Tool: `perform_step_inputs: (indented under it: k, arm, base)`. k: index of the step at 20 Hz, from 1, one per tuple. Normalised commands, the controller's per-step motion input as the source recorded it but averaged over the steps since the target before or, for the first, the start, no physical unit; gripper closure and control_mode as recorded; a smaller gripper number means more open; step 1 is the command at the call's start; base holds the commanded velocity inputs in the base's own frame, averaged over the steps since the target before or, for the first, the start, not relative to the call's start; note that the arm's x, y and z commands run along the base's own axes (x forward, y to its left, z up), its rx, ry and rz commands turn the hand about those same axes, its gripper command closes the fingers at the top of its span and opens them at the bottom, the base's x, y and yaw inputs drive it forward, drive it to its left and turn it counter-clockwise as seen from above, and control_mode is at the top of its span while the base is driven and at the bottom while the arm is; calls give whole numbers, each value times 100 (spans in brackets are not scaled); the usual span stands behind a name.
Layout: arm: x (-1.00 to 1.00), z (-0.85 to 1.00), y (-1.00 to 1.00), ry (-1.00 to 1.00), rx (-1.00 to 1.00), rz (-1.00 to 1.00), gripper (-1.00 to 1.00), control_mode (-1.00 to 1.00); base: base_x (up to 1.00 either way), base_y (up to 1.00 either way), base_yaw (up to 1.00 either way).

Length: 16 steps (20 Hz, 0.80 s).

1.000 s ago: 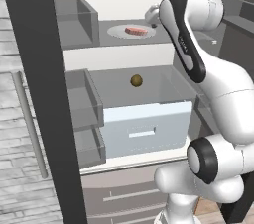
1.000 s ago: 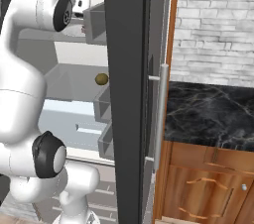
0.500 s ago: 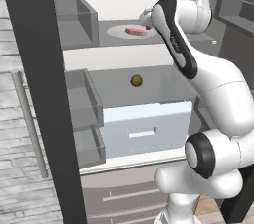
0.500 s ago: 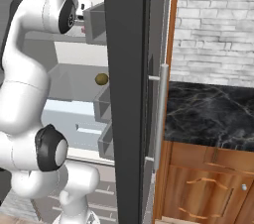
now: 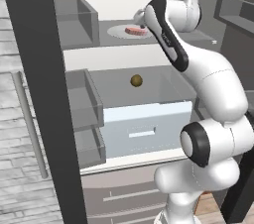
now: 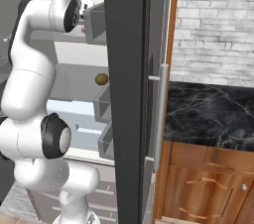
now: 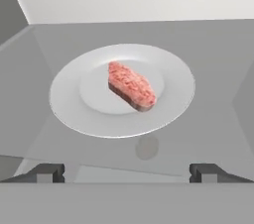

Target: Transport the steak from the fridge to the microwave and turn on the microwave.

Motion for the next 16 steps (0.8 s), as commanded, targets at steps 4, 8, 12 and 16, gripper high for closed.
perform_step_inputs:
  k: [4, 8, 12, 16]
  arm:
    - [38, -13, 0, 0, 0, 0, -100, -100]
    - [37, -12, 0, 0, 0, 0, -100, -100]
    - [27, -10, 5, 2, 0, 0, -100, -100]
    - [19, -6, 13, 3, 0, 0, -100, -100]
  base:
    - [0, 0, 0]
    - [0, 0, 0]
    - [0, 0, 0]
    - [0, 0, 0]
